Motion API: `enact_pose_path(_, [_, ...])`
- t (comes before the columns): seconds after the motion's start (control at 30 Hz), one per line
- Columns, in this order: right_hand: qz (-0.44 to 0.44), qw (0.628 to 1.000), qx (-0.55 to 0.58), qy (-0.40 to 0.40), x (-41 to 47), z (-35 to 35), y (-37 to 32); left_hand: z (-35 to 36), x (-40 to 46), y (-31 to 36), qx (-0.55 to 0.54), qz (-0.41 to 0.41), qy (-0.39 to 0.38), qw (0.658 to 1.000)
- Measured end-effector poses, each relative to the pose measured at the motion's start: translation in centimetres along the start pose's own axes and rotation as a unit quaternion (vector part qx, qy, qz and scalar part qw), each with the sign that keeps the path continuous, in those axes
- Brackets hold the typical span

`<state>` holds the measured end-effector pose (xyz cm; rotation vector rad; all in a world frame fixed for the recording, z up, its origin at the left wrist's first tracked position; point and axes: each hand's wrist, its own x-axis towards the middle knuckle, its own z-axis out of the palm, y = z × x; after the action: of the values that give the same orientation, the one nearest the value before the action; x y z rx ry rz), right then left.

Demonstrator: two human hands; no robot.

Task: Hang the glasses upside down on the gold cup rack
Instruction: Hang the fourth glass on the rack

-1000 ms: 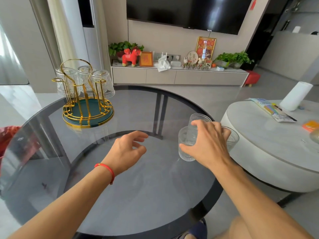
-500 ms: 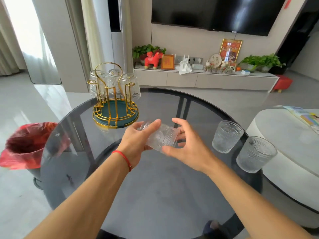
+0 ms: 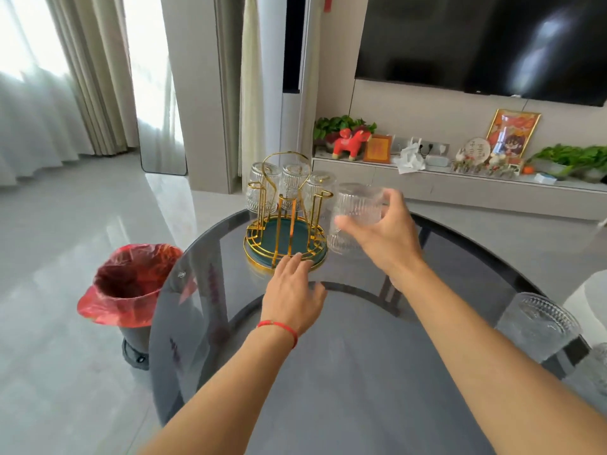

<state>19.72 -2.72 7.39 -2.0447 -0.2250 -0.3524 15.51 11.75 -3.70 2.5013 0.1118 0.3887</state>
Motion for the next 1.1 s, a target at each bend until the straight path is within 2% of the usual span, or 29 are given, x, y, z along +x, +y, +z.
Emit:
enact_pose_path(0.17, [-0.028, 0.996, 0.051, 0.064, 4.6, 1.4, -1.6, 1.1, 1.1, -2.2, 0.102, 0.010, -0.038, 0.994])
enact_pose_path(0.33, [-0.032, 0.995, 0.050, 0.080, 7.1, 3.6, -2.1, 1.4, 1.6, -2.1, 0.107, -0.007, -0.045, 0.993])
enact_pose_path(0.53, [-0.027, 0.999, 0.019, 0.041, 7.6, 6.0, -1.0, 0.9, 1.7, -2.0, 0.082, -0.022, -0.069, 0.994])
enact_pose_path(0.7, [-0.067, 0.995, -0.069, 0.002, 7.5, 7.5, -0.3, 1.2, 1.7, -1.8, 0.075, -0.025, -0.069, 0.994])
enact_pose_path(0.87, [-0.058, 0.988, -0.141, -0.022, 7.4, 7.8, 0.6, 1.2, 1.7, -1.8, 0.063, -0.027, -0.066, 0.995])
enact_pose_path(1.1, [-0.064, 0.983, -0.168, -0.031, 6.2, 8.1, 1.3, 1.0, 1.7, -1.6, 0.061, -0.031, -0.080, 0.994])
